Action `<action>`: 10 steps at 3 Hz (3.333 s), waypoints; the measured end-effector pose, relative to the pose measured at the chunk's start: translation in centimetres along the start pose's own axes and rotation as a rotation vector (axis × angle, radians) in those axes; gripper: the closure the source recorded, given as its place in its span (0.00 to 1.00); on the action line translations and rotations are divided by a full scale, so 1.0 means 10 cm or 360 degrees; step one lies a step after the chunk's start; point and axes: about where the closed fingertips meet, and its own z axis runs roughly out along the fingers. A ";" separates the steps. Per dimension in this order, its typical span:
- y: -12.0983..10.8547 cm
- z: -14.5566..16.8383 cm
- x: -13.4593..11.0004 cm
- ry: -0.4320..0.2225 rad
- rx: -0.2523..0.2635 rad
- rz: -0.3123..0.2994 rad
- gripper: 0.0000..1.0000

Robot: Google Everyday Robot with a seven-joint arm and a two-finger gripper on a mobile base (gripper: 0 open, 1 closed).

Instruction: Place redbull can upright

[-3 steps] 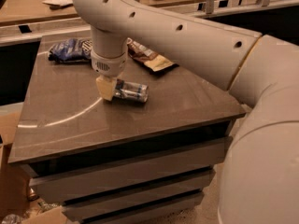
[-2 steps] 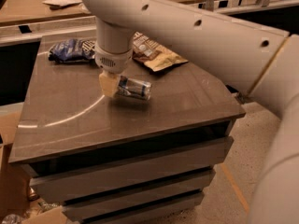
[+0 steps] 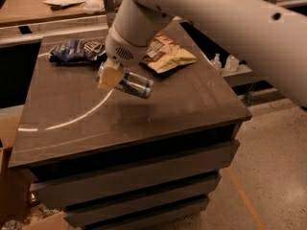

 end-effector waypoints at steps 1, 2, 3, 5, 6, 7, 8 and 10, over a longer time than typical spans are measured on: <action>-0.01 -0.16 -0.12 -0.0347 -0.0027 -0.0076 1.00; -0.02 -0.33 -0.19 -0.0606 -0.0036 -0.0195 1.00; -0.10 -0.46 -0.09 -0.0836 0.0009 -0.0311 1.00; -0.26 -0.46 0.19 -0.1098 0.0039 -0.0170 1.00; -0.31 -0.36 0.30 -0.1229 0.0005 -0.0105 1.00; -0.32 -0.33 0.32 -0.1294 -0.0010 -0.0082 1.00; -0.33 -0.30 0.35 -0.1382 -0.0012 -0.0022 0.82; -0.35 -0.31 0.48 -0.1469 0.0006 0.0048 0.27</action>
Offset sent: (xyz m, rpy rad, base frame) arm -0.0056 -0.0188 0.0672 0.5540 -0.2270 0.3286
